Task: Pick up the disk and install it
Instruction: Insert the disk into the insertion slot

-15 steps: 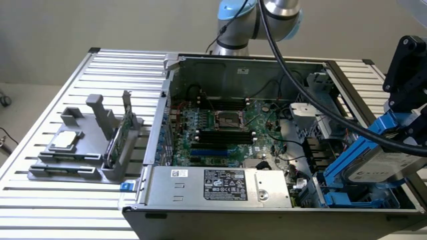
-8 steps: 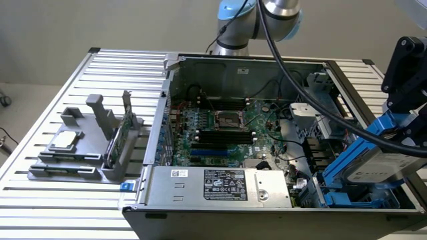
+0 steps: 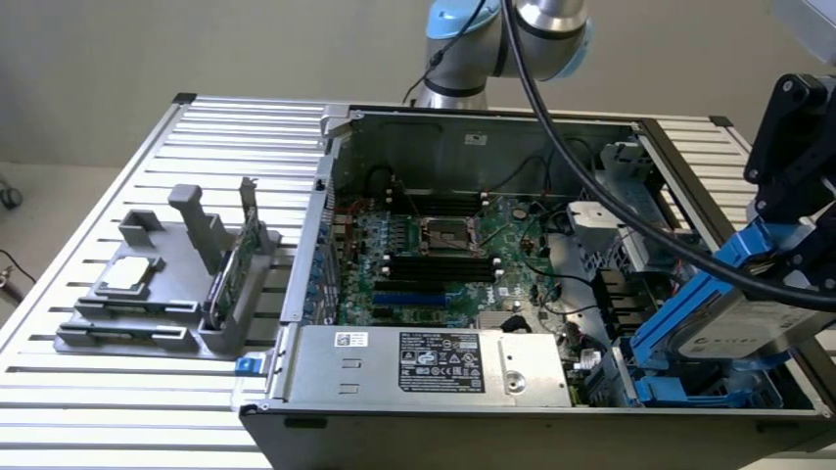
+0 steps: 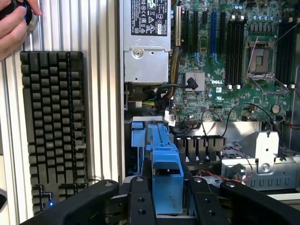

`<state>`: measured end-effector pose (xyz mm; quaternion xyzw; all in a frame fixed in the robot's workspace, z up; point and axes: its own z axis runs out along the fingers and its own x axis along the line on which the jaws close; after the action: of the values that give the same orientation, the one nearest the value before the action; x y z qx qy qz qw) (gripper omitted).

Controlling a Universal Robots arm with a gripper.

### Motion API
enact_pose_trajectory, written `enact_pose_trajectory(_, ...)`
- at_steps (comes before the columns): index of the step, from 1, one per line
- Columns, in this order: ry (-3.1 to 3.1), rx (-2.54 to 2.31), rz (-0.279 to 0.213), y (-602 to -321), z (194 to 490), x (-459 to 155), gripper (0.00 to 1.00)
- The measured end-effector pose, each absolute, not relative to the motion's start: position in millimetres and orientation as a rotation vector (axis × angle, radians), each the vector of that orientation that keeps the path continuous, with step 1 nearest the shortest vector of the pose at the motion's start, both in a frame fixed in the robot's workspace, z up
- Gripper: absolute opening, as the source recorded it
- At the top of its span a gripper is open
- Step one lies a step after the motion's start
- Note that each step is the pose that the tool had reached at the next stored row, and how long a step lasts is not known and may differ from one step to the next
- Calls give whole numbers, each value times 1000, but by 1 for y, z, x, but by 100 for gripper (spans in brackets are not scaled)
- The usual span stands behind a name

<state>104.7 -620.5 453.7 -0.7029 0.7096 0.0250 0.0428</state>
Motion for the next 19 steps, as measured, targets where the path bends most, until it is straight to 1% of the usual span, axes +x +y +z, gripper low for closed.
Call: enact_pose_trajectory(19, 2171, -2151, 78, -621, 446, 104, 33)
